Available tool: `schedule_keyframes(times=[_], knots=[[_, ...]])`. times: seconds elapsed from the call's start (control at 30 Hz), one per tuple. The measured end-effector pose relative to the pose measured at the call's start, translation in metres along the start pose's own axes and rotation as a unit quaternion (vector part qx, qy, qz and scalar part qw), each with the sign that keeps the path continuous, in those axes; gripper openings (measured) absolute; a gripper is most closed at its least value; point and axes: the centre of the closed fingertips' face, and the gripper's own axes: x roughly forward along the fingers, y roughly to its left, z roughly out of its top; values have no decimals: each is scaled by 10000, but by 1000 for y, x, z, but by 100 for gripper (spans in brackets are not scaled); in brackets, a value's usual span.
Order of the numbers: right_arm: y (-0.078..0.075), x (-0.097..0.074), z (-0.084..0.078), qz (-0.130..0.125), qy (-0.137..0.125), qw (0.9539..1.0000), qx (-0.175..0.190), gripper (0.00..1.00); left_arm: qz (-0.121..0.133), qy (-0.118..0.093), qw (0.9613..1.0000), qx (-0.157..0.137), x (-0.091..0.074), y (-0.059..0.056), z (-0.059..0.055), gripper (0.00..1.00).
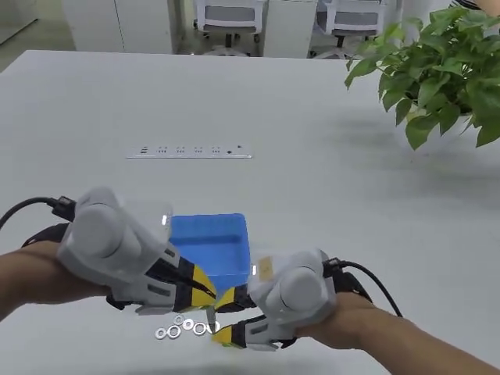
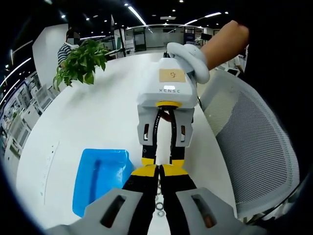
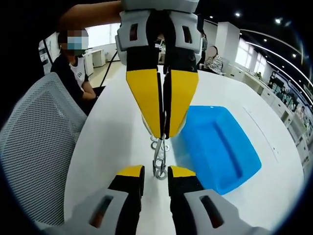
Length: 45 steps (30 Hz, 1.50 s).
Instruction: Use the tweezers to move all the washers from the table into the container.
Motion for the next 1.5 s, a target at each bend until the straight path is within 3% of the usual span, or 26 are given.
schedule_keyframes(times=[0.67, 0.9, 1.3, 1.5], knots=[[-2, 9, 1, 30, 217, 9998, -8, 12, 9, -26, 10000, -25, 1, -1, -1, 6], [-3, 10, 1, 31, 206, 9997, 134, 10, 17, 38, 10000, 24, 2, -1, -2, 6], [-2, 9, 1, 62, 229, 9997, 65, 9, 21, 146, 9998, 104, 1, -2, -4, 6], [-2, 6, 3, 60, 152, 9999, 56, 9, 45, 81, 9999, 90, -1, -2, -1, 6]])
